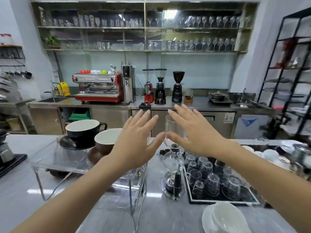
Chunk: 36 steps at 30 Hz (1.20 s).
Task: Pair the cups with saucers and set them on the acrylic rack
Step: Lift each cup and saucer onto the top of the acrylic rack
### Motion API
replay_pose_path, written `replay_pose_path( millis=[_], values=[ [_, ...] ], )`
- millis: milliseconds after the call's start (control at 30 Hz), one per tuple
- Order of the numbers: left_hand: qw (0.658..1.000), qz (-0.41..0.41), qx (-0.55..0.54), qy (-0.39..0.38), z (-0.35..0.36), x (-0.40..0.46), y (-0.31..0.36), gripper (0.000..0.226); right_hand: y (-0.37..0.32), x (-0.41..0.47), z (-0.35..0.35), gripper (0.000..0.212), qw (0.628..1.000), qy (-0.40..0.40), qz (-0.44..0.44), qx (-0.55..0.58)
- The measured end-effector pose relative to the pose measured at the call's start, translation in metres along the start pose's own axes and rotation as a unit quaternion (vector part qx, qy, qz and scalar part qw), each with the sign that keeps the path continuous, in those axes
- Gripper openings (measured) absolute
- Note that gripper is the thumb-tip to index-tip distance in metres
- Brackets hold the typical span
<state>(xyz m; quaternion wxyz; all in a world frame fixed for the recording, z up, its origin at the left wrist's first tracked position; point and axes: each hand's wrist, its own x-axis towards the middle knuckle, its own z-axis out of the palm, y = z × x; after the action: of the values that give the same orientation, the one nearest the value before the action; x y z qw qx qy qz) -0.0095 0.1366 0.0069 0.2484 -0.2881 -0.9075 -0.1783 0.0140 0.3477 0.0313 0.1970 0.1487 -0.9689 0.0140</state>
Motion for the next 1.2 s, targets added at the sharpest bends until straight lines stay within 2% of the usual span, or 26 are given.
replay_pose_path(
  millis=[267, 500, 900, 1200],
  values=[
    [0.995, 0.020, -0.094, -0.026, 0.051, 0.002, 0.068, 0.069, 0.059, -0.070, 0.010, 0.078, 0.996, -0.025, 0.079, 0.022],
    [0.983, -0.024, -0.160, -0.092, 0.113, -0.014, 0.105, 0.064, 0.099, -0.125, 0.041, 0.075, 0.986, -0.050, 0.138, 0.074],
    [0.954, -0.081, -0.190, -0.219, 0.204, -0.050, 0.124, 0.054, 0.144, -0.196, 0.115, 0.074, 0.953, -0.209, 0.188, 0.117],
    [0.927, -0.142, -0.214, -0.275, 0.250, -0.079, 0.133, 0.049, 0.162, -0.234, 0.157, 0.070, 0.903, -0.293, 0.243, 0.200]
  ],
)
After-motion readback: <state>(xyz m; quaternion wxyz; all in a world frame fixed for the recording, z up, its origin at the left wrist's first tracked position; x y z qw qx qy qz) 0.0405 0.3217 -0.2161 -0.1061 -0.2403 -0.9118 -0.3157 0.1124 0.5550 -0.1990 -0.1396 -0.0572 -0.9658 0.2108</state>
